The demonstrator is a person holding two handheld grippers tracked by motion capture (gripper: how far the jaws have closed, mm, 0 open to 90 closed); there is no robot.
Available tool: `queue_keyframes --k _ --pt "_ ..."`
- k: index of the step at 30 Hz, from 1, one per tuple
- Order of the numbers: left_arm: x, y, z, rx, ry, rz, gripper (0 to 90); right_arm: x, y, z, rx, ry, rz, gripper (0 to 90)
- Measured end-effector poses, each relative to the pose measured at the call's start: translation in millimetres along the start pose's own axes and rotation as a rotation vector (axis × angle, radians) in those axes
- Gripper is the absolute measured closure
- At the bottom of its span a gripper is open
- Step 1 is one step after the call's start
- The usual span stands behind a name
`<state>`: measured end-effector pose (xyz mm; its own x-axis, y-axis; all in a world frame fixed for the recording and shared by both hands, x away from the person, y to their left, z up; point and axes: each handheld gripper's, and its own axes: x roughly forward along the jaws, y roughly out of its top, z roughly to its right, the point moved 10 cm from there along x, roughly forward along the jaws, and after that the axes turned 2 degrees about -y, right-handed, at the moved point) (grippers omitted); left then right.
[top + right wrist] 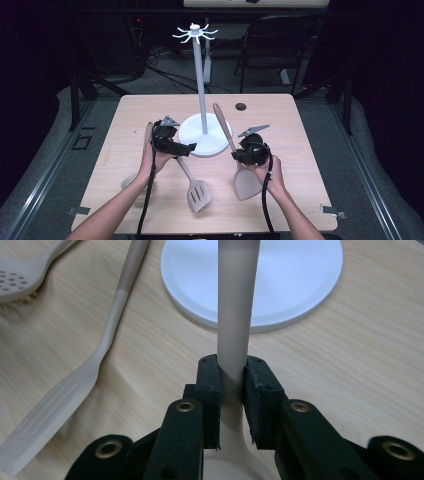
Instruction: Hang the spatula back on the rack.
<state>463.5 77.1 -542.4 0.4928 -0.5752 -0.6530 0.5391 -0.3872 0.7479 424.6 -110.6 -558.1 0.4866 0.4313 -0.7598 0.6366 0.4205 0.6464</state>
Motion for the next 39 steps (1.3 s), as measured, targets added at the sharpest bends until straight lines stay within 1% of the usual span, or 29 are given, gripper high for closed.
queue_keyframes --k 2,3,5,8,9,10,12,14,16,17,18,19,20,22,23,24,25,26,27,29,30,32,35,36,37,39 --pt "3.9 3.9 7.0 -0.001 -0.025 0.011 2.7 0.8 2.7 -1.8 -0.007 -0.001 0.011 78.5" --pt "3.9 3.9 7.0 -0.001 -0.025 0.011 2.7 1.0 3.8 -3.3 -0.008 0.001 0.013 78.5" --pt "6.2 6.4 11.6 0.0 -0.042 0.019 2.8 1.9 5.2 -4.1 -0.01 -0.002 0.02 78.5" --pt "11.8 10.9 20.6 -0.004 -0.087 0.033 4.0 4.0 10.3 -10.0 -0.022 0.006 0.034 78.5" --pt "11.8 10.9 20.6 -0.004 -0.087 0.033 4.5 4.0 10.3 -10.0 -0.022 0.006 0.034 78.5" --pt "13.1 12.0 22.5 -0.007 -0.097 0.033 4.5 4.3 11.2 -11.5 -0.024 0.008 0.035 78.5" --pt "16.0 15.2 26.6 -0.007 -0.115 0.045 7.0 6.1 13.5 -16.3 -0.034 0.013 0.04 78.5" --pt "18.1 18.4 31.5 -0.014 -0.135 0.054 8.2 6.7 14.2 -17.6 -0.04 0.012 0.041 78.5" --pt "19.7 22.3 39.1 -0.007 -0.162 0.067 12.2 8.6 16.1 -21.8 -0.046 0.02 0.042 78.5" --pt "19.7 22.3 39.1 -0.007 -0.162 0.067 13.5 8.6 16.1 -21.8 -0.046 0.02 0.042 78.5" --pt "20.2 23.8 41.0 -0.005 -0.162 0.079 14.9 10.1 17.6 -24.3 -0.05 0.021 0.045 78.5" --pt "20.2 25.7 45.9 -0.005 -0.182 0.083 15.1 11.0 18.4 -25.8 -0.051 0.023 0.047 78.4" --pt "20.4 27.5 47.8 -0.003 -0.191 0.097 16.2 11.9 19.3 -26.8 -0.056 0.022 0.051 78.5" --pt "19.7 28.6 49.4 0.0 -0.199 0.1 17.9 12.5 19.8 -27.9 -0.059 0.024 0.051 78.4" --pt "19.8 30.2 51.2 0.001 -0.206 0.11 20.1 13.0 20.3 -29.1 -0.06 0.025 0.051 78.5" --pt "19.5 33.2 54.2 0.001 -0.218 0.126 26.5 13.8 21.7 -30.1 -0.061 0.023 0.058 78.5" --pt "19.6 34.7 56.5 0.001 -0.232 0.135 31.7 13.5 21.8 -29.9 -0.067 0.02 0.054 78.4" --pt "19.6 34.7 56.5 0.001 -0.232 0.135 37.5 13.7 22.8 -30.8 -0.062 0.022 0.061 78.4" --pt "19.7 37.3 59.7 -0.002 -0.246 0.155 38.9 13.7 23.5 -31.4 -0.064 0.025 0.063 78.4" --pt "19.8 38.2 60.5 0.001 -0.247 0.16 45.4 14.0 24.8 -32.2 -0.066 0.019 0.07 78.4" --pt "19.8 39.6 62.7 -0.01 -0.264 0.173 47.1 14.3 25.5 -32.9 -0.069 0.017 0.074 78.4" --pt "20.0 40.1 63.1 -0.011 -0.266 0.178 52.2 14.6 26.2 -33.8 -0.074 0.018 0.078 78.4" --pt "20.3 42.1 64.3 -0.025 -0.281 0.203 57.4 15.8 28.4 -36.6 -0.09 0.007 0.086 78.4" --pt "20.6 42.8 64.4 -0.023 -0.285 0.208 57.4 15.8 28.4 -36.6 -0.09 0.007 0.086 78.4" --pt "21.5 42.6 65.4 -0.017 -0.291 0.201 58.2 15.5 29.1 -37.3 -0.091 0.005 0.09 78.4" --pt "22.3 43.3 67.6 -0.01 -0.291 0.205 61.8 14.5 31.0 -37.5 -0.092 -0.001 0.107 78.4"
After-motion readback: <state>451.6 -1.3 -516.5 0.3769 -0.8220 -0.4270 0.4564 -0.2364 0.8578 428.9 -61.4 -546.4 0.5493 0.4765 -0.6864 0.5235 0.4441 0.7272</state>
